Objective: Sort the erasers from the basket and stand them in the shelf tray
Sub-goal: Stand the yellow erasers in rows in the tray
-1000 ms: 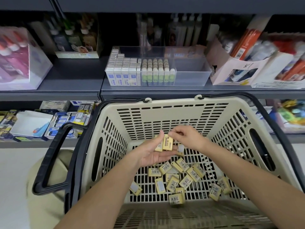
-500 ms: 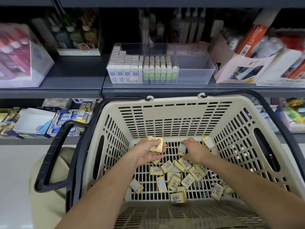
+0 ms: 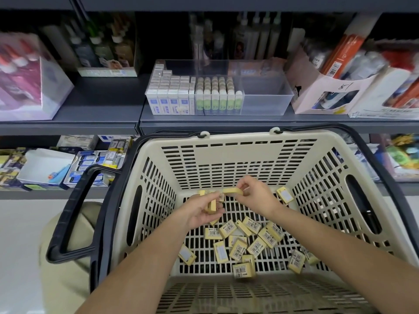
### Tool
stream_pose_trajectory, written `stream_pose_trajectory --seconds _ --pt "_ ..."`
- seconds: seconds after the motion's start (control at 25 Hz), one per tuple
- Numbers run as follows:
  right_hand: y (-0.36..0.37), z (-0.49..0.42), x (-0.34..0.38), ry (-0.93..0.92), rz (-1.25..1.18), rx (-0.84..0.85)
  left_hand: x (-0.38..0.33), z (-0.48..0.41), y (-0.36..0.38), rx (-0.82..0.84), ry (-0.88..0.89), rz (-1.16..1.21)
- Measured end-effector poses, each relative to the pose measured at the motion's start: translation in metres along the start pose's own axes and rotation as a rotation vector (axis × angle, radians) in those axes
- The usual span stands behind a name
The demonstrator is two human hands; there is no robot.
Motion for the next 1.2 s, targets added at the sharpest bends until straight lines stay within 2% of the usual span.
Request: stream_pose_trajectory --seconds 0.08,0.12,0.16,0.24,0.28,0.4,0.48,0.68,0.8,0.92,1.08,1.2 --pt "0.013 0.008 0.019 -0.112 -0.002 0.100 -0.003 0.003 0.004 0.058 -0.007 0.132" --pt "0.017 0.010 0.023 -0.158 0.025 0.152 -0.004 0.004 0.004 0.076 -0.003 0.127" --pt "0.018 0.010 0.024 -0.170 0.033 0.198 -0.004 0.006 0.005 0.084 -0.002 0.091" --pt "0.010 0.006 0.013 -0.074 0.048 0.231 -0.004 0.007 0.003 0.061 -0.011 0.026" --pt "0.005 0.004 0.002 0.000 0.137 0.229 -0.004 0.006 0.002 0.038 -0.018 0.016" --pt "0.010 0.013 -0.038 0.175 0.693 0.363 -0.003 0.005 0.004 0.015 -0.031 0.020" --pt "0.021 0.021 -0.049 0.226 0.831 0.424 -0.002 0.006 0.007 0.030 -0.030 -0.002" --pt "0.035 0.021 -0.044 0.228 0.755 0.393 0.005 0.003 0.006 0.024 -0.033 -0.147" --pt "0.029 0.017 -0.038 0.276 0.497 0.380 0.006 0.000 0.002 -0.027 -0.022 -0.145" --pt "0.019 0.012 -0.031 0.289 0.357 0.334 0.006 -0.002 0.000 -0.056 -0.003 -0.132" --pt "0.010 0.005 -0.017 0.303 0.200 0.160 0.006 0.001 0.004 -0.083 0.026 -0.122" --pt "0.006 0.003 0.002 0.234 0.118 0.052 -0.003 0.006 0.018 -0.019 0.091 0.023"
Point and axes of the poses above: each hand's wrist, its own z-axis away from the middle knuckle, its own y-axis out of the palm, x = y × z, the point moved 5 cm from there along -z, towards the middle knuckle, and after that the axes turned 4 degrees about y, right-handed, at the moved point
